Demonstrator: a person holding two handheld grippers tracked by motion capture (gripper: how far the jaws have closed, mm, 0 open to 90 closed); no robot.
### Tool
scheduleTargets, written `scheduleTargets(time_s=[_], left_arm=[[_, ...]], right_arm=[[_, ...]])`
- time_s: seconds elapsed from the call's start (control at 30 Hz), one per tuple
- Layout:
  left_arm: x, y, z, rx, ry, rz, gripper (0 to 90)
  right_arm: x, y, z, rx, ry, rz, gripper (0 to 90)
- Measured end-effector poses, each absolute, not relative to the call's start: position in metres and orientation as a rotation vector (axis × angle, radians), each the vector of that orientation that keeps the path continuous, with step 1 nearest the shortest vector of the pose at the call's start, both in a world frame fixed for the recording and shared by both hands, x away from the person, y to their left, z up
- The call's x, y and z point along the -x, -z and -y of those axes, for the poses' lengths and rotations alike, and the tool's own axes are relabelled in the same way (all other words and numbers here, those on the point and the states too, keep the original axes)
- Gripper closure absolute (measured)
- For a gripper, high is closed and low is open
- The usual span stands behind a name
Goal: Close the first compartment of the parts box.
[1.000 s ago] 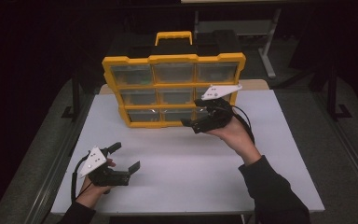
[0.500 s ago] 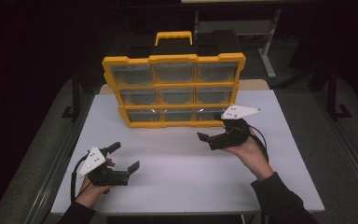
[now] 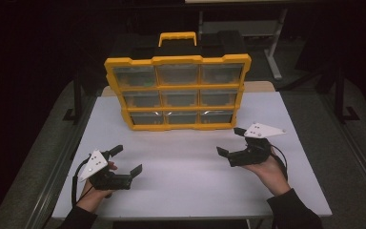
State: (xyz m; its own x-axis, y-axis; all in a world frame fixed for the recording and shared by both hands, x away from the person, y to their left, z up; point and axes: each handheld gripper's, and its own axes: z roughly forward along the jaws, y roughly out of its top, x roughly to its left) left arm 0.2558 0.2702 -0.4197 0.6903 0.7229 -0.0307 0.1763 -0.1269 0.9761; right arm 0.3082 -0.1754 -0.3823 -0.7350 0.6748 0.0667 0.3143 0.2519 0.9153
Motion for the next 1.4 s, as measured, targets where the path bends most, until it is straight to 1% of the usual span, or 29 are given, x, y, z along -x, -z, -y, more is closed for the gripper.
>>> scheduleTargets(time_s=[0.77,1.4], left_arm=[[-0.255,0.420,-0.270,-1.659,-0.552,-0.735,0.0],[-0.256,0.422,-0.267,-1.671,-0.549,-0.732,0.0]], right_arm=[[-0.269,0.419,0.226,-1.058,-1.460,-2.078,4.4],[-0.258,0.433,0.242,-1.108,-1.408,-2.069,4.4]])
